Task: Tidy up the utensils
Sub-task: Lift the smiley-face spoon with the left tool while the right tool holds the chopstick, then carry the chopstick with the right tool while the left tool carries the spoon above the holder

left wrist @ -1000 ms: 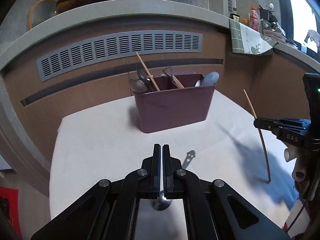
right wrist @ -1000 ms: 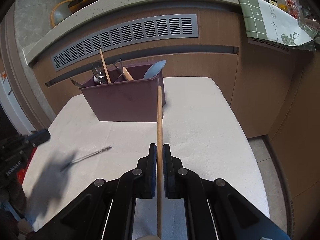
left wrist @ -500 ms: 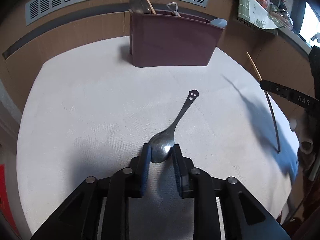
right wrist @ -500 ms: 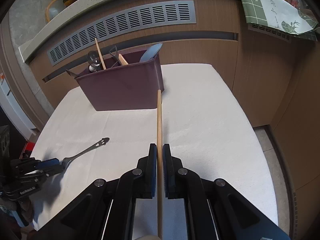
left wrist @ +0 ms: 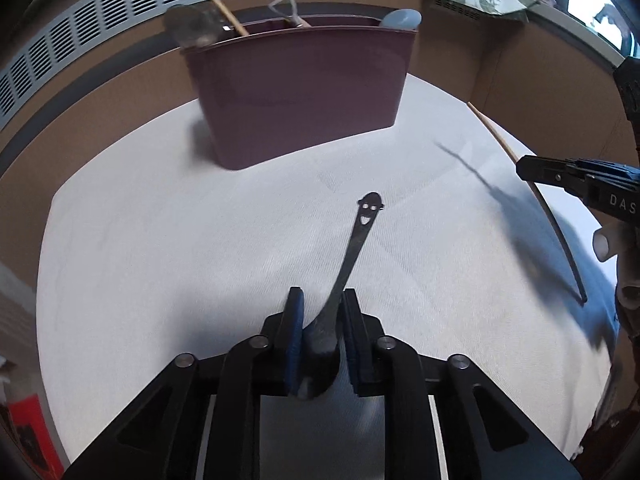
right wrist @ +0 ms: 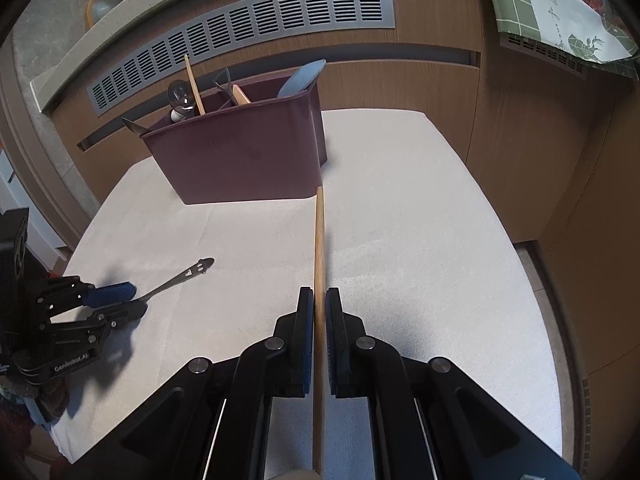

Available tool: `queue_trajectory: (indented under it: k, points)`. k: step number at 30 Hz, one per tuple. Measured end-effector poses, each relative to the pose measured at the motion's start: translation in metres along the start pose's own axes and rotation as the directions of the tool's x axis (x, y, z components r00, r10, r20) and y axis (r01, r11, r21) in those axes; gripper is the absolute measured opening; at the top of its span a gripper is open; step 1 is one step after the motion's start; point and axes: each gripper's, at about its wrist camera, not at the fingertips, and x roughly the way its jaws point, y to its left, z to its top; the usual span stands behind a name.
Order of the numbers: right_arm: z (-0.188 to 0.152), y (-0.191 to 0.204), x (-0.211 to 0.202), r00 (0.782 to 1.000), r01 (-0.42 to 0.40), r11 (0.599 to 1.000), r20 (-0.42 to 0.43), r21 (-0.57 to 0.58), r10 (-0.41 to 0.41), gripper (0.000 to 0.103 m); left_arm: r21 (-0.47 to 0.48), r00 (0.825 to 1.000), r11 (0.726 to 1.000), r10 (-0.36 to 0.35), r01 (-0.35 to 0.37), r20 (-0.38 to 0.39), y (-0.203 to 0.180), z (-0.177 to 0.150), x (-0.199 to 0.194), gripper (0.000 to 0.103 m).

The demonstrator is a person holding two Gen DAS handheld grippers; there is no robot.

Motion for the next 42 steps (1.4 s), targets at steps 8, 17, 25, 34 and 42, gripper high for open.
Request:
queue_trajectory:
  k: [8,17,25,34,42]
  points:
    - [0.000,0.002,-0.003,1.000,0.008,1.000,0.004,-0.005,-0.008,0.006,0.002,0.998,1.000,-0.031,0.031,-0.050,0.003,0.027,0.005,0.008]
    - [0.006,0.005,-0.021,0.997,-0.040,0.999,0.065,-0.012,0.041,0.006,-0.192,0.981,0.974,-0.084,0.117,0.173,0.021,0.017,-0.052,0.008]
    - [-0.002,-0.001,0.004,0.999,-0.006,1.000,-0.038,-0.023,0.005,0.013,-0.228,0.975,0.968,-0.054,0.104,0.216,0.025,-0.002,-0.075,0.008]
    - [0.012,0.003,0.052,0.988,0.041,0.997,-0.142,-0.072,-0.051,0.018,-0.256,0.985,0.959,-0.083,0.120,0.150,0.025,-0.016,-0.053,0.007]
    - [0.015,0.020,0.056,0.988,0.054,0.989,-0.134,-0.138,-0.073,0.005,-0.231,0.992,0.965,-0.111,0.121,0.056,0.023,-0.012,-0.034,0.010]
